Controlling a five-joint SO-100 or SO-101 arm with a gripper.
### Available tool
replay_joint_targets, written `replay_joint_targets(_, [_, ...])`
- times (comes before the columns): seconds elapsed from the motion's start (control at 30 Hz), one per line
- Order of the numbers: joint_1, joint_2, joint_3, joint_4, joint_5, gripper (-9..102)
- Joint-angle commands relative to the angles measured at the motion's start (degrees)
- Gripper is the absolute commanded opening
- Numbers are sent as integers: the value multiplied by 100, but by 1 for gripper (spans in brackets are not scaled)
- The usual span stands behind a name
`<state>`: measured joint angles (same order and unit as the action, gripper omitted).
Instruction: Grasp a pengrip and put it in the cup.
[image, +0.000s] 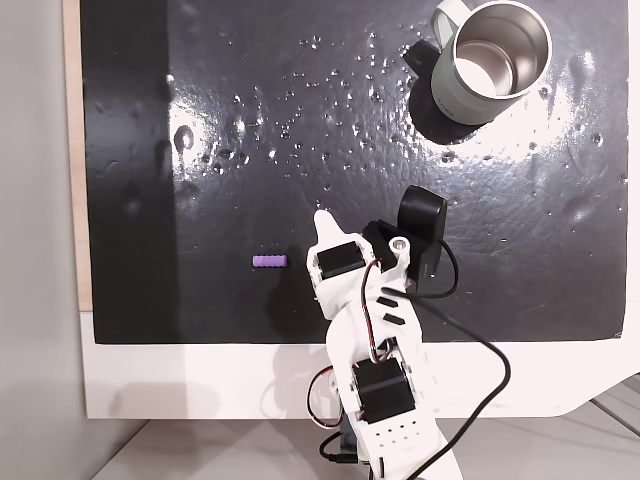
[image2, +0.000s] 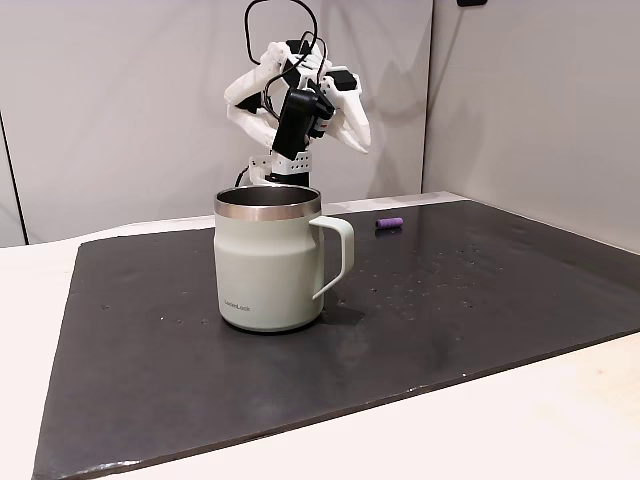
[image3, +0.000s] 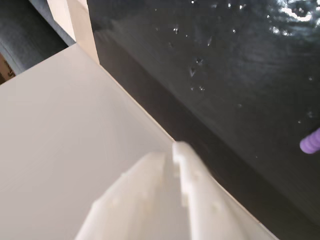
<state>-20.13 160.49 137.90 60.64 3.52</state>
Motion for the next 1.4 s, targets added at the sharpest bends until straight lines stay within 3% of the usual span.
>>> replay_joint_targets(0.0, [-202,-756,-1239,457,483,0])
replay_joint_targets(0.23, [-844,-2786,-3524,1775,1775,4])
replay_joint_targets(0.4, [-1099,-3516,-4087,1811,2733,12])
replay_joint_targets(0.73, [-2232,-3621,-3498,1907,3604,29])
replay_joint_targets(1.03, [-2997,-3647,-2760,2057,4122,29])
replay_joint_targets(1.37, [-3067,-4192,-2549,2224,4518,29])
